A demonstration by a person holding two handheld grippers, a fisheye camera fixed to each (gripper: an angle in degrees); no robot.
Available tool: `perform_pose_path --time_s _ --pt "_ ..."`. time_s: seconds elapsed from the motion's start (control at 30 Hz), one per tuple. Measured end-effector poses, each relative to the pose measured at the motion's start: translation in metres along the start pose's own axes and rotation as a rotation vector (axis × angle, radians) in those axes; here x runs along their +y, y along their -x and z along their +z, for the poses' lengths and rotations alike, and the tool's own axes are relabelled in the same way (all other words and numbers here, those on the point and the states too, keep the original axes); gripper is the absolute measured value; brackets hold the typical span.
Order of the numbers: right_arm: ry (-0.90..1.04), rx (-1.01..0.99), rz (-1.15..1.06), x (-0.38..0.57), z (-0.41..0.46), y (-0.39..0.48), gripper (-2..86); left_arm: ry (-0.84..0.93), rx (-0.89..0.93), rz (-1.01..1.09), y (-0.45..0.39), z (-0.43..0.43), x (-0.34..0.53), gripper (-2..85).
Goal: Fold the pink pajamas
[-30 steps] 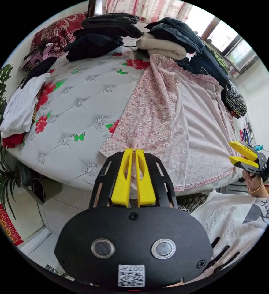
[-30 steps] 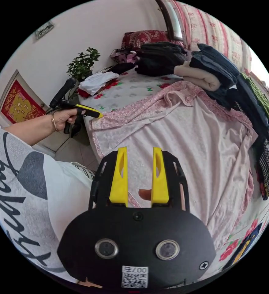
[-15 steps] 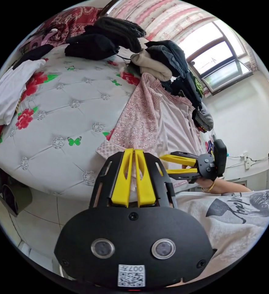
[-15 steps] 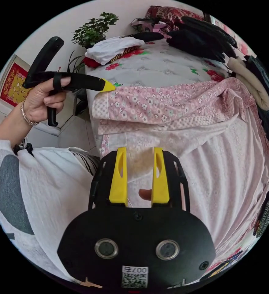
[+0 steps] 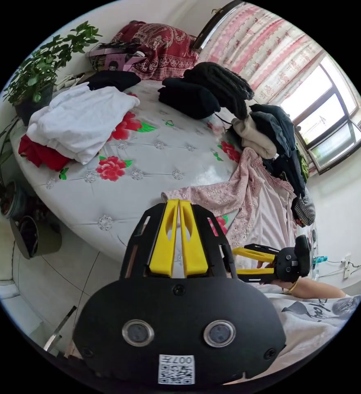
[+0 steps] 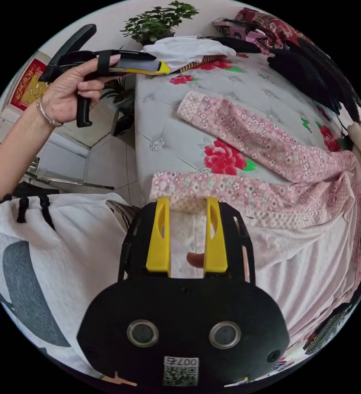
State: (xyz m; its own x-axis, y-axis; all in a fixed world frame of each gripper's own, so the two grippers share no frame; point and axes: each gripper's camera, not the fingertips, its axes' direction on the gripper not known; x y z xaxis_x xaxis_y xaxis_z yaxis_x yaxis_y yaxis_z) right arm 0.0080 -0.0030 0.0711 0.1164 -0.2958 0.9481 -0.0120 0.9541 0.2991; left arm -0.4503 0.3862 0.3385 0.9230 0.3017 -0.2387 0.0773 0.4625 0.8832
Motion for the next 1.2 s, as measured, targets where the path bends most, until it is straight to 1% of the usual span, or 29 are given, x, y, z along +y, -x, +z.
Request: perform_pose_path --time_s 0.03,0.1,0.17,0.23,0.3,0.37,0.43,0.5,0.63,0.73,0.8,0.87,0.9,1.0,1.07,1.1,1.17,1.2 --pt "-0.01 0.062 -0.032 0.0 0.001 0.005 5.8 0.009 0.001 0.007 -0.001 0.001 0.004 -1.0" --pt "-0.005 0.095 -0.027 0.0 -0.002 0.003 3.4 0.045 0.016 0.049 -0.008 0.008 0.025 -0.9" --pt "-0.067 0.1 -0.013 0.007 -0.02 -0.003 1.6 0.076 0.028 0.098 -0.017 0.015 0.041 -0.9" --pt "-0.263 0.074 -0.009 0.034 -0.069 -0.008 0.6 0.107 0.042 0.149 -0.029 0.021 0.053 -0.8" --pt "-0.368 0.09 -0.007 0.064 -0.109 -0.01 0.3 0.126 0.068 0.253 -0.05 0.024 0.065 -0.5" --pt "-0.444 0.15 0.014 0.1 -0.145 -0.013 0.1 0.124 0.092 0.339 -0.069 0.027 0.071 0.4" --pt "-0.521 0.252 0.091 0.153 -0.178 -0.018 0.1 0.139 0.146 0.424 -0.091 0.033 0.076 3.0" --pt "-0.522 0.255 0.171 0.188 -0.188 -0.026 0.1 0.18 0.234 0.537 -0.123 0.048 0.083 6.1" --pt "-0.429 0.14 0.332 0.245 -0.164 -0.038 0.3 0.281 0.276 0.654 -0.171 0.082 0.096 8.0" --pt "-0.323 0.088 0.367 0.26 -0.135 -0.041 0.8 0.369 0.212 0.762 -0.204 0.113 0.111 8.3" --pt "-0.278 0.081 0.391 0.266 -0.125 -0.047 1.4 0.422 0.123 0.852 -0.222 0.134 0.125 8.1" --pt "-0.26 0.053 0.442 0.273 -0.126 -0.059 1.9 0.471 0.034 0.886 -0.228 0.15 0.134 7.5" --pt "-0.282 0.025 0.45 0.277 -0.133 -0.065 2.3 0.435 0.024 0.878 -0.229 0.151 0.137 6.8" --pt "-0.341 0.039 0.455 0.281 -0.153 -0.075 3.3 0.429 -0.006 0.824 -0.227 0.153 0.14 6.0" --pt "-0.321 0.047 0.472 0.278 -0.155 -0.087 4.0 0.426 -0.019 0.802 -0.224 0.156 0.144 5.2" --pt "-0.298 0.022 0.504 0.276 -0.151 -0.1 4.5 0.417 -0.029 0.786 -0.223 0.158 0.146 4.3" --pt "-0.287 -0.093 0.548 0.275 -0.139 -0.123 4.9 0.404 -0.05 0.768 -0.223 0.161 0.148 1.4" --pt "-0.27 -0.193 0.589 0.273 -0.128 -0.138 4.8 0.391 -0.069 0.764 -0.224 0.164 0.15 0.4"
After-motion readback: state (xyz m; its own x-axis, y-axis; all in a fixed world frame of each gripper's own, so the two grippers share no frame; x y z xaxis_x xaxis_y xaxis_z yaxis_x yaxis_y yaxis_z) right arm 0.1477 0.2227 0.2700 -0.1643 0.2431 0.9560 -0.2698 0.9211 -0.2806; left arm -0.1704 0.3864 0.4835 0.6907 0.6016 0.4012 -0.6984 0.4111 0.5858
